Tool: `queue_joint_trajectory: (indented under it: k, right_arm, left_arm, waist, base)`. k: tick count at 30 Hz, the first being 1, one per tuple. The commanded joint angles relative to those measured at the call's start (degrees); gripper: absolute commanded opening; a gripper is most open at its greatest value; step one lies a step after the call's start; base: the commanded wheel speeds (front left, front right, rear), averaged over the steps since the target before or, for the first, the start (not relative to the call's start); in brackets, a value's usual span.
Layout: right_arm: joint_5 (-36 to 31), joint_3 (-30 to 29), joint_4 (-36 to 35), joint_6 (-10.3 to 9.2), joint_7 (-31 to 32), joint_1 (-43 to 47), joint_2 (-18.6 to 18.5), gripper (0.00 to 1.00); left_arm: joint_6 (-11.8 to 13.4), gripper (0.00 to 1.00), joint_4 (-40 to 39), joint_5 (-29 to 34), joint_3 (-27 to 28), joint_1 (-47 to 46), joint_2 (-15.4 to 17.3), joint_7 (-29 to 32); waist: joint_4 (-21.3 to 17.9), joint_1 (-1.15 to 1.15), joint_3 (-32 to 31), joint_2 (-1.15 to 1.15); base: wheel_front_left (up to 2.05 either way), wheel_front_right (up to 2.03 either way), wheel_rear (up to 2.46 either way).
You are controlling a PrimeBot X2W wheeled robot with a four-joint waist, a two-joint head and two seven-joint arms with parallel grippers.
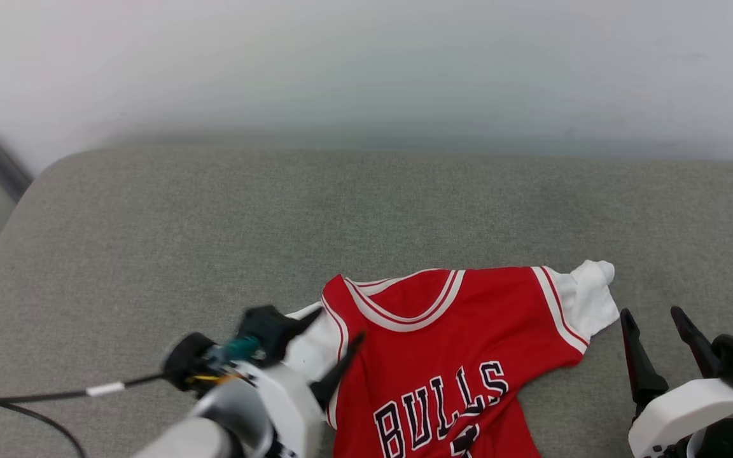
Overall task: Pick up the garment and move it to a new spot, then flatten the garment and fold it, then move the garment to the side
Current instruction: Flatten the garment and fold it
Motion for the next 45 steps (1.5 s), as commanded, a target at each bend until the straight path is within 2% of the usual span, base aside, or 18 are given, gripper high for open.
queue_joint_trajectory:
  k: [1,3,6,10,13,18,24,35,36,37,45]
  right_arm:
    - [0.0,-0.1,-0.4,-0.02,-0.1,-0.1,0.1,1.00]
    - [0.0,-0.2,-1.0,-0.02,-0.1,-0.7,0.0,1.00]
    - [-0.2,-0.1,-1.6,-0.02,-0.3,-1.6,-0.1,1.00]
    - [-0.4,0.5,-1.9,-0.02,-0.6,-2.4,0.3,1.00]
    - [0.0,0.6,-1.7,-0.02,-0.9,-3.1,0.6,1.00]
    - [-0.1,0.5,-0.9,-0.02,-1.7,-3.3,1.0,1.00]
    - [-0.2,0.2,-0.3,-0.02,-2.7,-4.3,1.3,1.00]
    - [-0.2,1.1,0.9,-0.02,-3.8,-5.4,1.8,1.00]
    - [-0.2,1.1,0.9,-0.02,-3.8,-5.5,1.8,1.00]
    - [-0.3,1.1,1.0,-0.02,-3.8,-5.5,1.8,1.00]
    - [-1.3,-0.3,0.5,-0.02,-3.0,-5.0,1.5,1.00]
  left_arm:
    - [0.5,1.00,0.2,-0.4,1.4,-0.5,1.9,0.4]
    - [0.6,1.00,0.8,-2.2,3.4,-1.7,3.8,2.4]
    - [-1.2,1.00,2.3,-5.1,4.4,-3.5,7.5,8.2]
    - [-3.6,1.00,4.4,-9.1,5.0,-5.7,10.7,15.5]
    - [-3.5,1.00,4.6,-11.0,5.8,-5.9,12.7,18.7]
    - [-2.7,1.00,4.7,-12.1,6.1,-4.4,15.0,20.6]
    - [-1.6,1.00,5.8,-10.7,5.3,-4.3,15.2,21.1]
    - [-0.5,0.99,10.7,-8.6,3.3,-6.2,12.5,21.6]
    - [-0.8,0.15,11.5,-8.6,2.9,-6.2,12.3,22.0]
    - [-1.1,0.00,12.0,-8.7,2.5,-6.1,12.1,22.3]
    - [-0.8,0.00,13.1,-7.9,2.8,-5.1,11.9,19.0]
  waist:
    - [0.0,0.00,0.7,0.00]
    - [-0.1,0.00,1.6,0.00]
    - [-0.4,0.00,3.4,0.00]
    - [-1.3,0.00,5.6,0.00]
    - [-2.4,0.00,7.4,0.00]
    - [-3.6,0.00,10.0,0.00]
    - [-4.2,0.00,12.5,0.00]
    - [-4.5,0.00,15.2,0.00]
    - [-4.6,0.00,15.4,0.00]
    - [-4.6,0.00,15.5,0.00]
    - [-3.7,0.00,13.6,0.00]
  base:
    - [0.00,0.00,0.00]
    - [0.00,0.00,0.00]
    - [0.00,0.00,0.00]
    - [0.00,0.00,0.00]
    - [0.00,0.00,0.00]
    - [0.00,0.00,0.00]
    - [0.00,0.00,0.00]
    - [0.00,0.00,0.00]
    - [0.00,0.00,0.00]
    - [0.00,0.00,0.00]
    - [0.00,0.00,0.00]
